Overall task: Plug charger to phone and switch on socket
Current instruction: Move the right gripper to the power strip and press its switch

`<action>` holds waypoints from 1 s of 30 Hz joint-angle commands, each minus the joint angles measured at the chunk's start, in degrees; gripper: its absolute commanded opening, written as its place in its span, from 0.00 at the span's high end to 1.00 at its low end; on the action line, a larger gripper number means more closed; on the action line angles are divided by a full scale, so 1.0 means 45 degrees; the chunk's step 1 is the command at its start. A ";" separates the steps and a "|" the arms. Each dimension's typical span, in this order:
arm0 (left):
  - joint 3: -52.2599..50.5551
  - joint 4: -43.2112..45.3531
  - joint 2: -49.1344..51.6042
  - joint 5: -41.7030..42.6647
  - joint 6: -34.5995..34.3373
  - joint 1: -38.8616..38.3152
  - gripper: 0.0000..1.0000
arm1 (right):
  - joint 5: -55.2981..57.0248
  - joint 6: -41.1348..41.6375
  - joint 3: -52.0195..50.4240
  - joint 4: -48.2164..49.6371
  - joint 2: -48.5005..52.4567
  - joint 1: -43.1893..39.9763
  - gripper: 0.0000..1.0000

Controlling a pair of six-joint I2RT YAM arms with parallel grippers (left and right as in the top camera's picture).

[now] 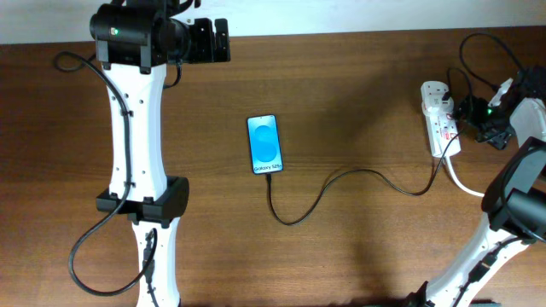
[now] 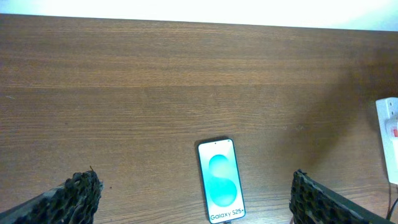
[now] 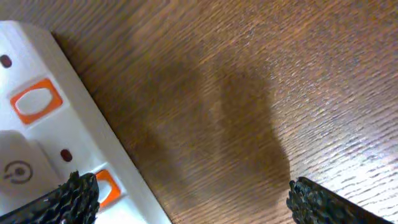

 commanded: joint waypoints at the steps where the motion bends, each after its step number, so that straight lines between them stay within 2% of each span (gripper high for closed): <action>1: 0.0019 -0.0010 -0.0194 0.0092 0.0068 0.0019 0.00 | -0.0131 -0.0141 -0.0199 0.0034 0.0452 0.0112 0.00; 30: 0.0019 -0.0010 -0.0194 0.0097 0.0068 0.0019 0.01 | 0.0024 -0.0588 -0.0835 -0.0913 0.0549 0.1472 0.00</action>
